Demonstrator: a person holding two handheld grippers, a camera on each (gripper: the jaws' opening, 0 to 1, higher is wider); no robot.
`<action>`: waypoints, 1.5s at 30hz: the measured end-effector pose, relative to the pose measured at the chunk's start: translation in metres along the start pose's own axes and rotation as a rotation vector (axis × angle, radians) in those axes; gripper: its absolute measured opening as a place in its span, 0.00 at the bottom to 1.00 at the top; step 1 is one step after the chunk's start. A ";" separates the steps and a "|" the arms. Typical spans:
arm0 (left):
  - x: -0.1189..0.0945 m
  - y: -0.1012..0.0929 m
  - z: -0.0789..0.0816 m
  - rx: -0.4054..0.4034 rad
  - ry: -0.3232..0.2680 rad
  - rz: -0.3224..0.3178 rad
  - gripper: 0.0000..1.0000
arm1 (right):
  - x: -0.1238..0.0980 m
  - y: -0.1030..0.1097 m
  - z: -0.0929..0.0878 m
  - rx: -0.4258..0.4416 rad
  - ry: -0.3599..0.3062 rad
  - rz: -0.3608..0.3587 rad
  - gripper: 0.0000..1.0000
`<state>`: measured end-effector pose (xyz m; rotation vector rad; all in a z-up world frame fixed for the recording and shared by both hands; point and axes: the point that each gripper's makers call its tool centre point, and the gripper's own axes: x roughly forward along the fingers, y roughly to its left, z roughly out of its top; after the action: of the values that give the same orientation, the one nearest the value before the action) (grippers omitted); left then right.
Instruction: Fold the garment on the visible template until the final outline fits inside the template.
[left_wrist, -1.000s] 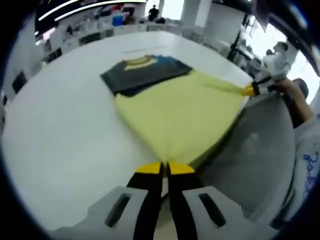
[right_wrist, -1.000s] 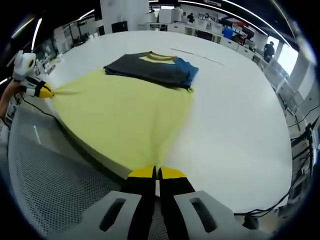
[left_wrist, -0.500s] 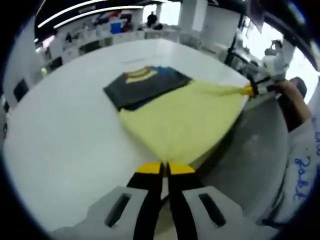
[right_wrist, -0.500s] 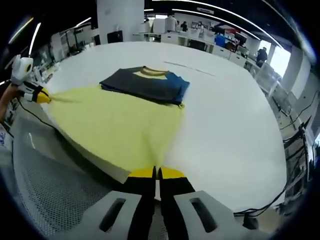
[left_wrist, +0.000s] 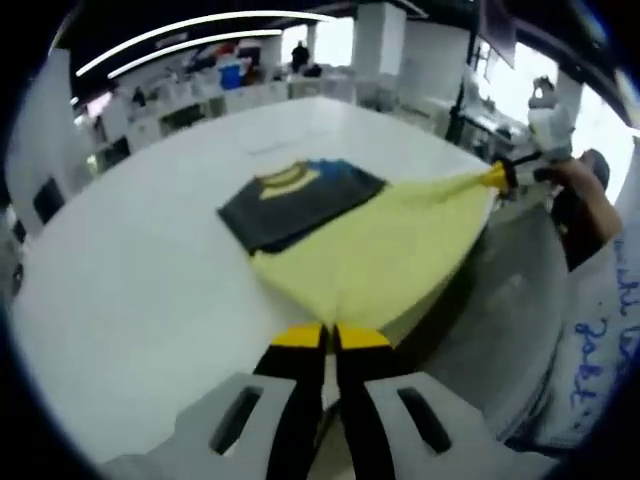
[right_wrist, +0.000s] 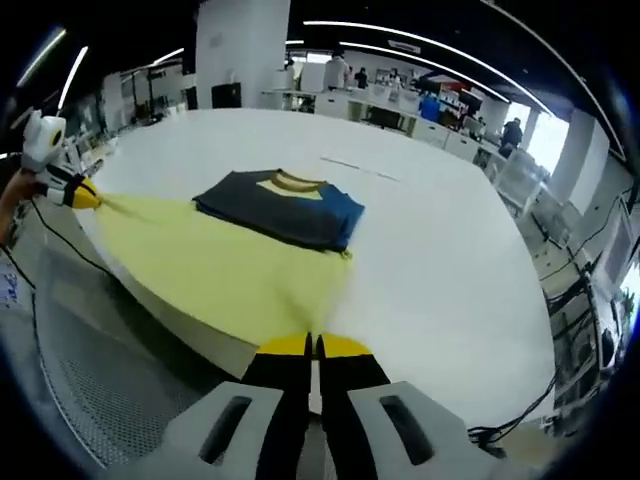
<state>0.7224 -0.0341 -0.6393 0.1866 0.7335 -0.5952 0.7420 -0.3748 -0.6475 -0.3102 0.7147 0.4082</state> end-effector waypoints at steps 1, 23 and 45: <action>-0.001 0.000 0.002 0.005 -0.004 0.003 0.00 | -0.001 0.000 0.001 -0.002 -0.002 -0.001 0.03; -0.031 -0.007 0.035 0.028 -0.158 -0.015 0.00 | -0.030 -0.006 0.025 0.034 -0.136 -0.051 0.03; -0.063 -0.016 0.051 0.049 -0.270 -0.012 0.00 | -0.063 -0.008 0.045 0.019 -0.233 -0.113 0.03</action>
<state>0.7056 -0.0377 -0.5579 0.1436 0.4600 -0.6354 0.7284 -0.3790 -0.5712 -0.2785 0.4710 0.3238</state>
